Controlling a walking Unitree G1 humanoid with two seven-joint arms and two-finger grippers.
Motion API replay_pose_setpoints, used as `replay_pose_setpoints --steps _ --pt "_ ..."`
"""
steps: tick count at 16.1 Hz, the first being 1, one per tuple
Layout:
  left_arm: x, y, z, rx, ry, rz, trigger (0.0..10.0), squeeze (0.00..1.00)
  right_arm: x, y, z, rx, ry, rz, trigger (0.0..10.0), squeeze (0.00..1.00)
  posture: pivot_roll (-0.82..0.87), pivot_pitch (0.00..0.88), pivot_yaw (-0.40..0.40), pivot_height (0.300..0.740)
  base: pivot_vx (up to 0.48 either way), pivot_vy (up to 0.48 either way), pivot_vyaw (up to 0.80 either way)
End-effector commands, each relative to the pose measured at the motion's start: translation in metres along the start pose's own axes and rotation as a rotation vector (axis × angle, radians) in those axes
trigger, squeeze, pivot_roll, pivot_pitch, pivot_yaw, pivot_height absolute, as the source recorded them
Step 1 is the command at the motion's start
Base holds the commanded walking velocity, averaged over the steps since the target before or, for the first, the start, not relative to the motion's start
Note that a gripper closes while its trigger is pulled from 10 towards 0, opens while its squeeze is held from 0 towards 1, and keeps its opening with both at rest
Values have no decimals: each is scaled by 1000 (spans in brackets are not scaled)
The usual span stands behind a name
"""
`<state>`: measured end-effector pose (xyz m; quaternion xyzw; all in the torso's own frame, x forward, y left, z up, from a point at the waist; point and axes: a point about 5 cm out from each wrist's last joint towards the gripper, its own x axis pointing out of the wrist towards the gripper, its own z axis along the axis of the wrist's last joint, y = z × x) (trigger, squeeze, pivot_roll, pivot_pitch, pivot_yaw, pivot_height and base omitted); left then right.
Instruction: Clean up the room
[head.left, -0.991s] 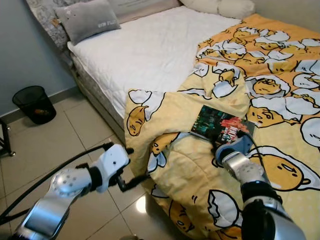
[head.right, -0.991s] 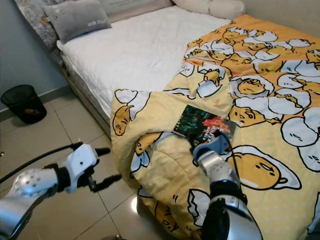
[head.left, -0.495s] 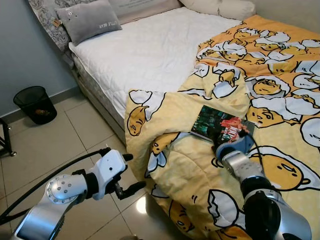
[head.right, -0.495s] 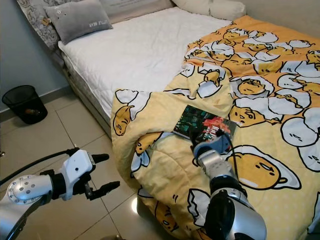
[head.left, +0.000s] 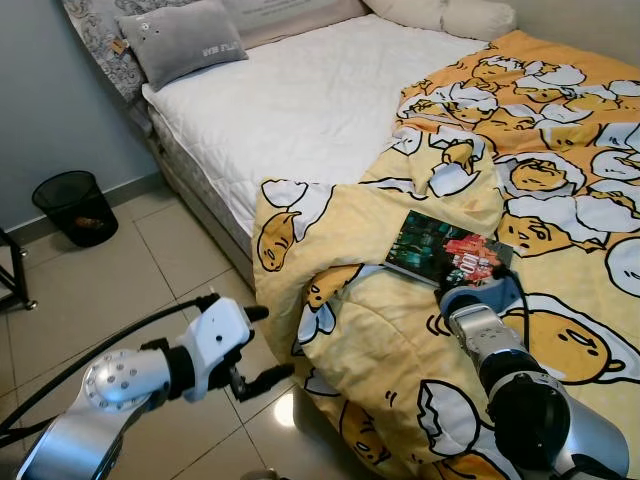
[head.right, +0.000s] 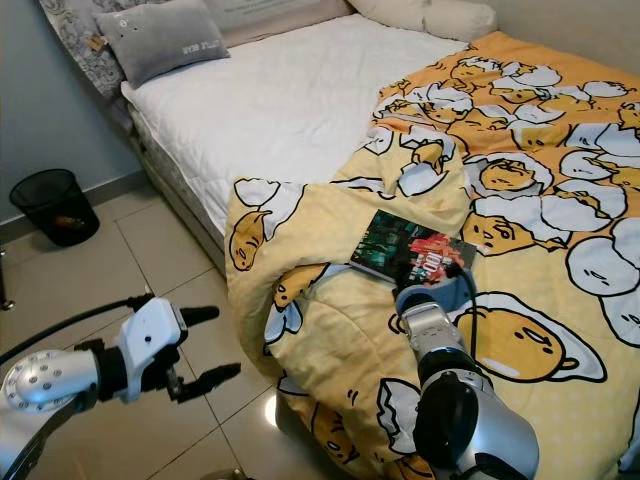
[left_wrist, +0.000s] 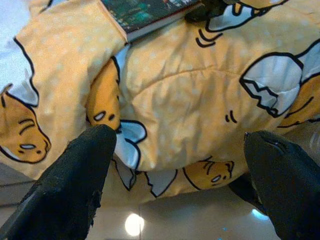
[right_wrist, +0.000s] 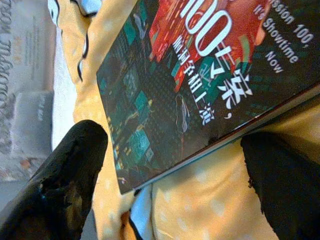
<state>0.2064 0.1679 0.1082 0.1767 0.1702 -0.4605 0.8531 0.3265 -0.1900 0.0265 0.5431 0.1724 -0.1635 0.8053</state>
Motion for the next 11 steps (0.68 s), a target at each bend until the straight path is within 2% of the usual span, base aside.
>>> replay_pose_setpoints --steps 1,2,5,7,11 --pt "-5 3 2 7 4 16 10000 980 3 14 4 41 -26 49 10000 0 153 0 90 740 0 0 0" --pt "-7 1 2 2 9 10 10000 984 4 19 5 63 -38 71 10000 0 163 0 90 740 0 0 0" --pt "-10 -4 5 -2 6 -2 10000 980 4 17 -2 7 -21 32 10000 0 183 10 92 740 0 0 0" --pt "-8 -11 13 -21 -36 -6 10000 984 1 4 -7 -5 -26 -48 10000 0 222 75 96 740 0 0 0" --pt "-12 -20 20 -35 -52 4 10000 980 -1 -6 -14 -13 -12 -87 10000 0 268 145 99 740 0 0 0"
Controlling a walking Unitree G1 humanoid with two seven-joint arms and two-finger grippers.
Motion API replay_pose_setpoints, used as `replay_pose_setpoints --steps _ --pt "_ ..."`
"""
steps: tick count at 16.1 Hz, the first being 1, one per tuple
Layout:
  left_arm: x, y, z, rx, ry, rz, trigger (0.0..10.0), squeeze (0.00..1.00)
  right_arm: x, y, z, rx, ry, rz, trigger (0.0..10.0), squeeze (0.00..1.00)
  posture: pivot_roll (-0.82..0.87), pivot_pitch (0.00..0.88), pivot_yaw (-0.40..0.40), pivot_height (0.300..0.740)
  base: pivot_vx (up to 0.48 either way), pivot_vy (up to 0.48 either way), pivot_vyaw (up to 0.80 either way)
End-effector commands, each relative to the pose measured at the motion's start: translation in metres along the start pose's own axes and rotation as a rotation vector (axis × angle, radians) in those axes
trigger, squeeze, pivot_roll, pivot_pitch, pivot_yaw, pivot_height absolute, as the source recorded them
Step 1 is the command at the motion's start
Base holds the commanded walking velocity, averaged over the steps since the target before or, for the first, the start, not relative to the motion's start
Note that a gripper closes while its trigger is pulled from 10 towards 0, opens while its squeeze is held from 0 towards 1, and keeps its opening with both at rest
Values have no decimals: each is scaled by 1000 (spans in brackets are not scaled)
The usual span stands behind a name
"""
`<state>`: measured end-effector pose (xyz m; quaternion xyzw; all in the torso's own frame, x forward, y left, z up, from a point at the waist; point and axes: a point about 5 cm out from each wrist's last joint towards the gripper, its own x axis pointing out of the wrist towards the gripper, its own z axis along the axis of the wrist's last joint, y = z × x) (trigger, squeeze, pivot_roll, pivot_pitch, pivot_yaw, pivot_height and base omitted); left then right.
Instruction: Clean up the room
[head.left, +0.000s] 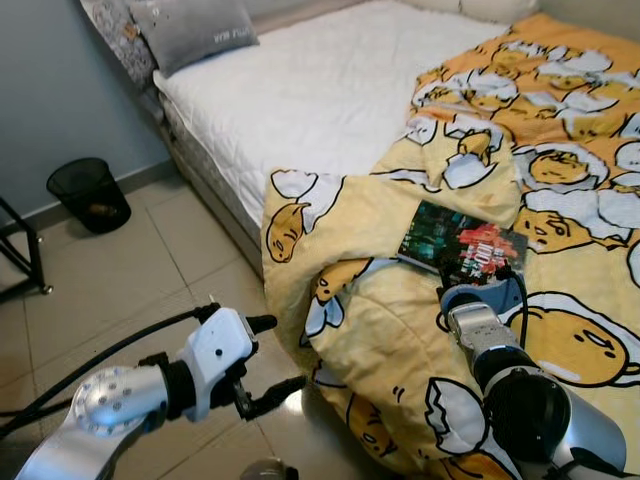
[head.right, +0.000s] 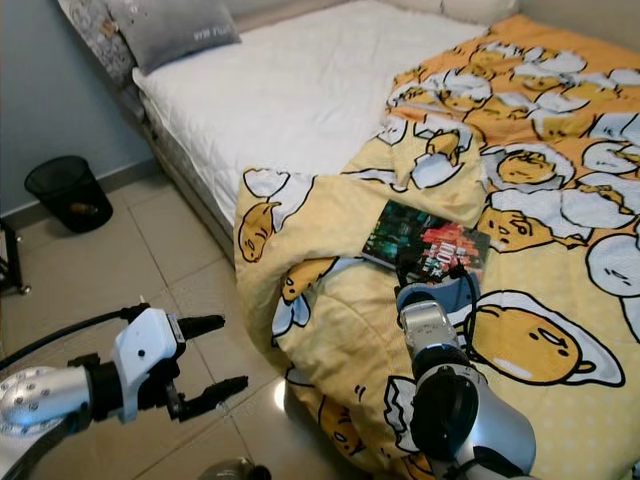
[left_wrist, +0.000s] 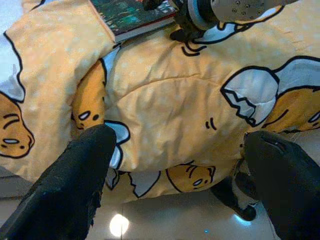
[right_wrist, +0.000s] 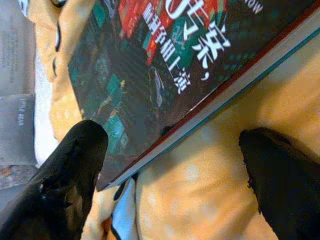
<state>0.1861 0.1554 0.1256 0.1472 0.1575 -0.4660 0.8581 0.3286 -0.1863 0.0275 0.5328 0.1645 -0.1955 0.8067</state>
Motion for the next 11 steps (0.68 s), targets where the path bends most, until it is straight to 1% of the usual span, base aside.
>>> replay_pose_setpoints --steps 1,3,5,7,8,10,11 --pt "-3 -1 4 -5 -12 25 10000 980 -2 -8 -10 15 29 -32 10000 0 275 153 98 740 0 0 0" --pt "-3 -2 7 -15 -30 52 10000 980 -1 -4 -7 63 2 -15 10000 0 287 165 94 740 0 0 0" --pt "-5 -2 11 -23 -51 81 10000 984 2 13 10 191 -88 61 10000 0 292 164 89 740 0 0 0" --pt "-6 -1 12 -22 -55 91 10000 980 4 26 23 252 -144 115 10000 0 291 155 83 740 0 0 0" --pt "-6 -1 13 -24 -57 95 10000 984 4 32 28 273 -162 144 10000 0 291 150 78 740 0 0 0" --pt "-7 -3 13 -28 -57 98 10000 984 5 37 31 278 -167 162 10000 0 289 140 75 740 0 0 0" --pt "-7 -4 13 -28 -55 95 10000 984 5 38 30 277 -164 161 5137 0 289 138 75 740 0 0 0"
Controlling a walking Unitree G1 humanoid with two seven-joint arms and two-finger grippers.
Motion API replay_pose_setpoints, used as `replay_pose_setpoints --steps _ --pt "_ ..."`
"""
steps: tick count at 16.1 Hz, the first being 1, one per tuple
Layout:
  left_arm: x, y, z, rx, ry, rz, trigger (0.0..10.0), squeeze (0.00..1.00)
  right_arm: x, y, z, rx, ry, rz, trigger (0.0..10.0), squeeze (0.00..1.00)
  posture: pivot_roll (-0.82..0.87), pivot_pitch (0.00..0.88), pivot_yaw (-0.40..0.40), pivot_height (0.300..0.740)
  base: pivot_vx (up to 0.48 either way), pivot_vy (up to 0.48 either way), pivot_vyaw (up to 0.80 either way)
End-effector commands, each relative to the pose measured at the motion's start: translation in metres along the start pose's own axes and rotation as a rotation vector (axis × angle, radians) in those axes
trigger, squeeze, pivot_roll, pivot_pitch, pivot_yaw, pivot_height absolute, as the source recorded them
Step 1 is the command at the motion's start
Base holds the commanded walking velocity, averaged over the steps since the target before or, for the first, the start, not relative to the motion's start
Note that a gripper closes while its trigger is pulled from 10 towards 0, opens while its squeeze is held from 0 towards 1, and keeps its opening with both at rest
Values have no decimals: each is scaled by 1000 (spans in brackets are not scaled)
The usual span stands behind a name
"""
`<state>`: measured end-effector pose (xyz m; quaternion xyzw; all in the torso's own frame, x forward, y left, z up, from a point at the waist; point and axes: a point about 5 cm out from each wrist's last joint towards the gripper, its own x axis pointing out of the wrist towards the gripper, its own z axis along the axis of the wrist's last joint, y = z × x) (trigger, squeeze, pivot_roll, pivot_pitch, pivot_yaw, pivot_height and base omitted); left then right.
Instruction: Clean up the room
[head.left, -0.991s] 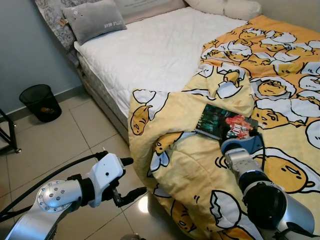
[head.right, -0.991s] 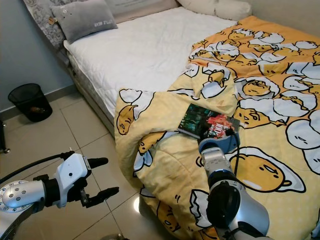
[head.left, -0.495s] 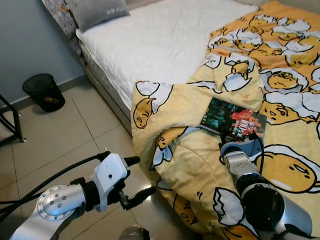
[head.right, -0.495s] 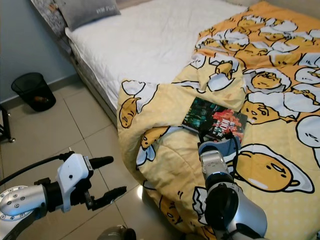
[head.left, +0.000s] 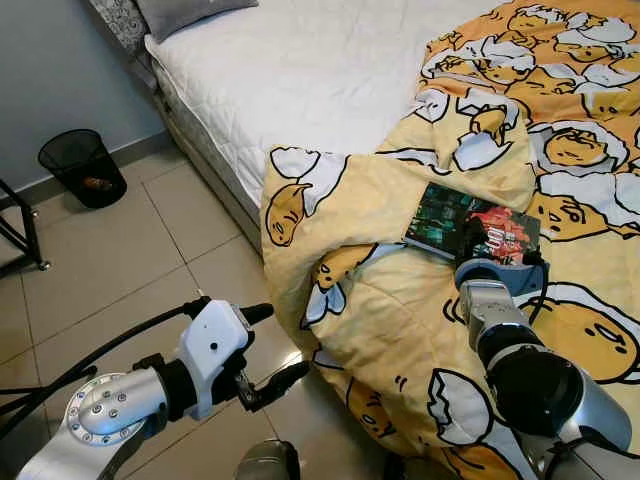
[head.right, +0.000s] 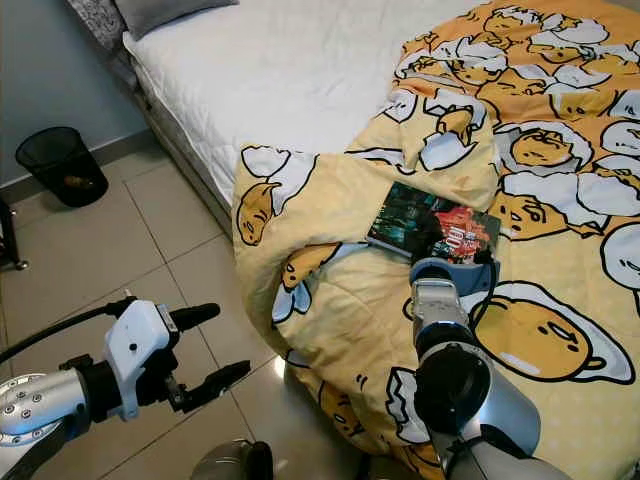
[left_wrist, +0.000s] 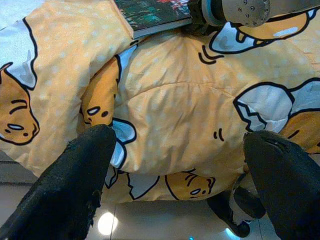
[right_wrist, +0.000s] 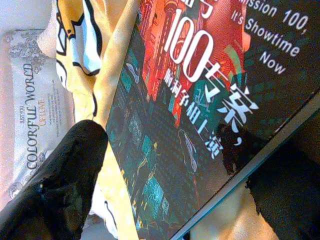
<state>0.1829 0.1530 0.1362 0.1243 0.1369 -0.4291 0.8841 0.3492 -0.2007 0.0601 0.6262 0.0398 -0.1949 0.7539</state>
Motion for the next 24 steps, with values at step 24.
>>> replay_pose_setpoints --steps 24 --pt "0 -1 4 18 2 8 10000 988 4 14 1 17 -9 32 0 0 300 130 67 740 0 0 0"
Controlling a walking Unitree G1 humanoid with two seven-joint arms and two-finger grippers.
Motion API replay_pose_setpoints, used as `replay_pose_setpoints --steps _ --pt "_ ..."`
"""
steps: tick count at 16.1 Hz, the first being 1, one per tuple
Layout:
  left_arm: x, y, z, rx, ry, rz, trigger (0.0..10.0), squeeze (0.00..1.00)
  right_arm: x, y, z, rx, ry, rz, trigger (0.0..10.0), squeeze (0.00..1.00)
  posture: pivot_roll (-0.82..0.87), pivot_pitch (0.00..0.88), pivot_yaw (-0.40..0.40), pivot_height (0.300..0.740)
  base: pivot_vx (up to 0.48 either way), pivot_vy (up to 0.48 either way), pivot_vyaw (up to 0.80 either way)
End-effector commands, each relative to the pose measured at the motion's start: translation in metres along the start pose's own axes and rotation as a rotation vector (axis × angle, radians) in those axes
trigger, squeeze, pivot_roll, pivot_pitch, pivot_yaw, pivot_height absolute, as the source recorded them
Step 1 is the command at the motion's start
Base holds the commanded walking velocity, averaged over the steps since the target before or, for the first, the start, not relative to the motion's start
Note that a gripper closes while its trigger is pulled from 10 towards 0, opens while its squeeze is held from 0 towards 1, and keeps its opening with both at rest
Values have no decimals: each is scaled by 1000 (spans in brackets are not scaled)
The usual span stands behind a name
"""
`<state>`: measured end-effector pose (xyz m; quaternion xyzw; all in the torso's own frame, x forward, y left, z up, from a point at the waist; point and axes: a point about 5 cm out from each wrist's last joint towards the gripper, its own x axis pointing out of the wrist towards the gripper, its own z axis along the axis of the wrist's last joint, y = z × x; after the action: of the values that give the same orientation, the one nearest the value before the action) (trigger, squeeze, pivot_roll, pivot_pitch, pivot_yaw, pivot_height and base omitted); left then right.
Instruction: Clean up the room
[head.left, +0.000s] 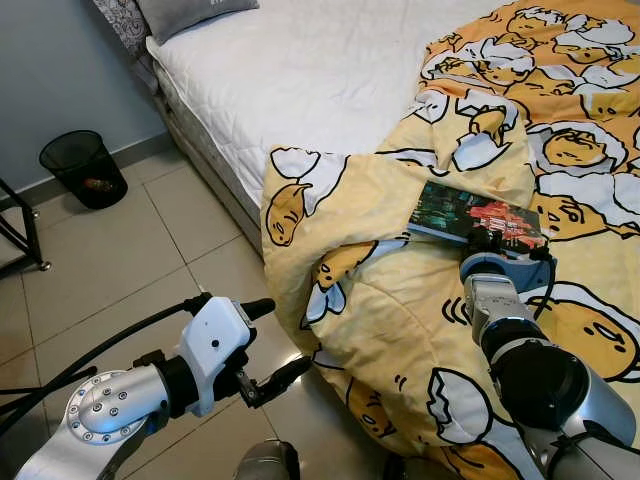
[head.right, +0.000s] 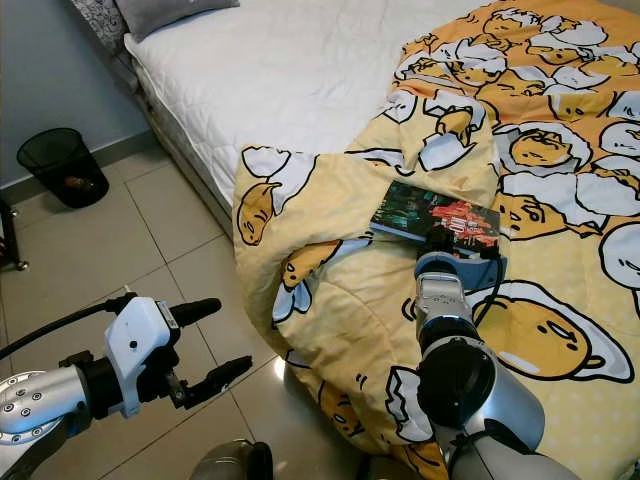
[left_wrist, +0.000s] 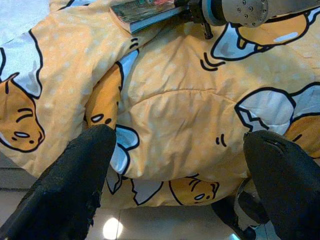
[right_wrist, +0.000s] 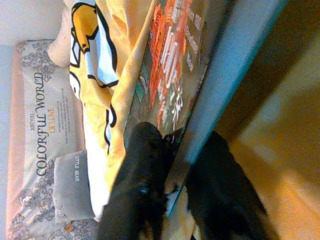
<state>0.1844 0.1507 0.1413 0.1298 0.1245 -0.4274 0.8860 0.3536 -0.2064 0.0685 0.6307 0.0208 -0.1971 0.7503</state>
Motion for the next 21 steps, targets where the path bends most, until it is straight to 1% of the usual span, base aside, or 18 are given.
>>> replay_pose_setpoints --steps 1,5,6,7,8,9,11,12,13,14,15,16,17,18,19,20,21 --pt "0 -1 -2 -1 19 -1 10000 988 1 6 -5 -2 20 13 0 0 300 130 67 740 0 0 0" --pt "0 -1 -3 -1 19 -1 10000 984 1 5 -5 -7 22 12 0 0 300 129 65 740 0 0 0" --pt "4 3 -5 -13 0 52 10000 984 1 5 -2 -9 13 46 0 0 236 34 38 740 0 0 0" --pt "7 10 -8 -36 -26 117 10000 980 1 6 5 -27 -1 89 0 0 192 0 22 740 0 0 0" --pt "8 12 -8 -43 -36 139 10000 980 2 8 9 -45 -4 116 0 0 185 0 19 740 0 0 0" --pt "13 17 -10 -58 -53 180 10000 980 2 12 16 -89 -8 167 0 0 139 0 15 740 0 0 0" --pt "17 21 -11 -73 -71 219 10000 976 2 15 23 -128 -15 208 0 0 106 0 15 740 0 0 0" --pt "22 26 -13 -90 -81 260 10000 973 2 20 32 -201 -29 247 0 0 68 0 24 740 0 0 0" --pt "25 30 -15 -92 -68 302 10000 973 2 25 37 -274 -36 265 0 0 53 0 27 740 0 0 0" --pt "26 32 -16 -91 -57 330 10000 973 2 27 39 -323 -40 276 0 0 53 0 27 740 0 0 0" --pt "31 41 -16 -92 -57 424 10000 976 -2 38 41 -526 -22 340 2471 0 26 0 16 740 0 0 0" --pt "33 45 -15 -96 -68 464 10000 976 -7 43 37 -654 -7 377 2196 0 26 0 16 740 0 0 0" --pt "35 49 -14 -100 -66 501 10000 973 -13 45 32 -795 -6 396 1569 0 21 0 2 740 0 0 0" --pt "37 52 -13 -83 -67 527 10000 969 -20 44 26 -902 -19 402 0 0 17 0 -8 740 0 0 0" --pt "38 54 -13 -71 -67 540 10000 969 -24 42 23 -955 -31 401 0 0 17 0 -8 740 0 0 0" --pt "39 56 -13 -59 -70 567 10000 961 -33 41 16 -1042 -53 418 0 0 -2 0 -6 740 0 0 0" --pt "39 57 -13 -50 -73 593 10000 957 -43 41 6 -1133 -89 434 3176 0 -15 0 1 740 0 0 0"
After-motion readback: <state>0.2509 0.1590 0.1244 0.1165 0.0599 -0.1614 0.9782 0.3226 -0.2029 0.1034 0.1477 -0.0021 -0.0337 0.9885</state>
